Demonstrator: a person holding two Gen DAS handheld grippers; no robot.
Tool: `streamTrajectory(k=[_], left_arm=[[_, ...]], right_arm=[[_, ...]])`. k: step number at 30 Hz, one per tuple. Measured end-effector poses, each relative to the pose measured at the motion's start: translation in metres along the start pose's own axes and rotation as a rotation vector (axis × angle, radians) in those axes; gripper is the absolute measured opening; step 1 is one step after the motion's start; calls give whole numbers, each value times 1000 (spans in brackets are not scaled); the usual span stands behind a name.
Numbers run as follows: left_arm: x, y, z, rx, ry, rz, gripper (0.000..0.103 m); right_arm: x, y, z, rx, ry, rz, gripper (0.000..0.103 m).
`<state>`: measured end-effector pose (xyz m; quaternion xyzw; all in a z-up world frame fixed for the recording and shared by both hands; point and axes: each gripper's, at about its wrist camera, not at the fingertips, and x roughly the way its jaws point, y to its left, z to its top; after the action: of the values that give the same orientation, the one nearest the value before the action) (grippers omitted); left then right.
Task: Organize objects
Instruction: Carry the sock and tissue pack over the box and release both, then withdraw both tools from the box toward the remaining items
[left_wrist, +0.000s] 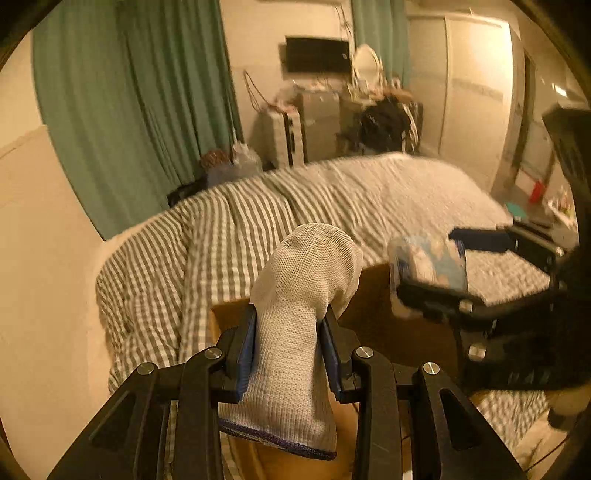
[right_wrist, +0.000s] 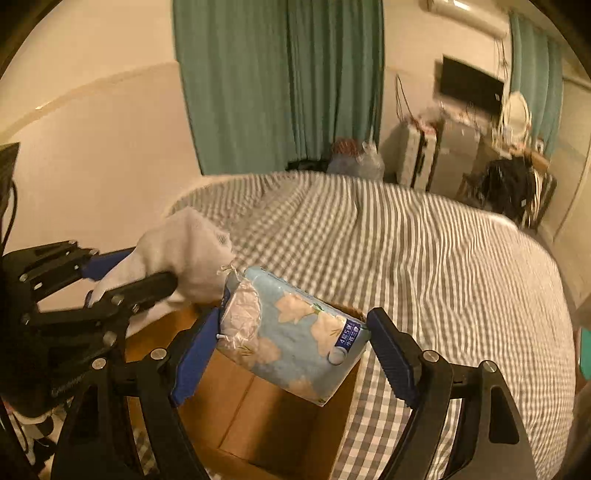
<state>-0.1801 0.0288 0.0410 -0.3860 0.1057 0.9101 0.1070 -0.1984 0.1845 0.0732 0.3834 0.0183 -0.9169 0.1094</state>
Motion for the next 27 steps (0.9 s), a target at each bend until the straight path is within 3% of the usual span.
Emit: streamTrajectory(k=[8, 14, 17, 19, 21, 27], left_arm=[[32, 1, -15, -2, 59, -24, 33], [32, -3, -21, 23, 80, -3, 35], [27, -4, -24, 26, 79, 0, 47], [23, -1, -25, 21, 70, 19, 68], [18, 2, -25, 10, 43, 43, 81], [-6, 14, -16, -29, 7, 67, 82]], right_arm=[[27, -10, -24, 52, 56, 50, 79], [44, -12, -30, 54, 93, 58, 82], [47, -13, -37, 82, 111, 77, 85], [46, -17, -39, 93, 118, 83, 90], [36, -20, -37, 93, 97, 67, 92], [-4, -23, -29, 87, 37, 31, 95]])
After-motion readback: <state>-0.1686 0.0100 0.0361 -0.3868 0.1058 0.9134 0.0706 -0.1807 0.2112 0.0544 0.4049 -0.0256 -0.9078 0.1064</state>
